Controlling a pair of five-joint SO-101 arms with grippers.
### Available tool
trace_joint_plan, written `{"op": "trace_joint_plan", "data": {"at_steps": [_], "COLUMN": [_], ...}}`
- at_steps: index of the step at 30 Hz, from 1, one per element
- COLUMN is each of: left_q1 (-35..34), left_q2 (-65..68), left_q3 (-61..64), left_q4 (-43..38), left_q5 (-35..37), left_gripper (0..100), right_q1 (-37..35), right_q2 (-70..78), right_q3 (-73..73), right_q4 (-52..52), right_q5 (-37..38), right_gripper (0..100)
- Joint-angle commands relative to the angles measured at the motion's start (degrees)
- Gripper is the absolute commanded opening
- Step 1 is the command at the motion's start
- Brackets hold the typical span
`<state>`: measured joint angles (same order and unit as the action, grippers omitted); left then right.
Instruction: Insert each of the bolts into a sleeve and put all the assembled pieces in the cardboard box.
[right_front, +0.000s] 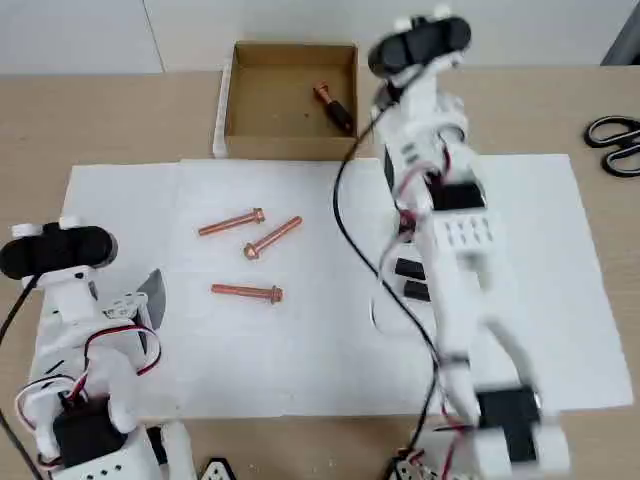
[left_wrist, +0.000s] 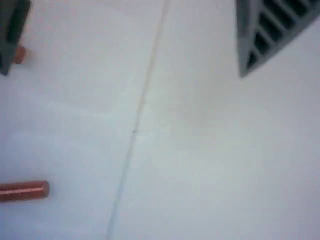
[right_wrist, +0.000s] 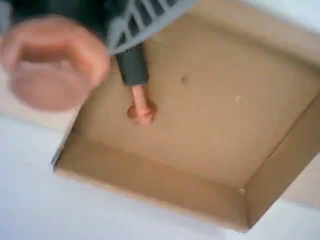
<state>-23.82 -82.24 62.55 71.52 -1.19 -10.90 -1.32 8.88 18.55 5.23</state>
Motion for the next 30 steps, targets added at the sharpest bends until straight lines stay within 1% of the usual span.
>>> {"op": "trace_joint_plan", "data": {"at_steps": [1,7,18,26,30], "left_q1": [-0.3,-0.4,-0.4,-0.4,-0.4], "left_q2": [-0.7,-0.7,-0.7,-0.7,-0.7], "left_q3": [0.0,0.1,0.1,0.1,0.1], "left_q4": [0.4,0.4,0.4,0.4,0.4], "left_q5": [-0.6,-0.6,-0.7,-0.7,-0.7], "left_gripper": [28,28,28,28,28], "right_q1": [-1.9,-4.3,-5.4,-6.1,-6.1], "right_q2": [10.2,24.9,47.1,58.7,62.2], "right_q3": [-14.5,-28.1,-42.6,-50.5,-52.0], "right_q4": [-4.2,-11.9,-27.6,-28.8,-28.8], "right_q5": [0.6,0.7,0.9,0.9,0.9], "right_gripper": [0.4,0.4,0.4,0.7,0.8]}}
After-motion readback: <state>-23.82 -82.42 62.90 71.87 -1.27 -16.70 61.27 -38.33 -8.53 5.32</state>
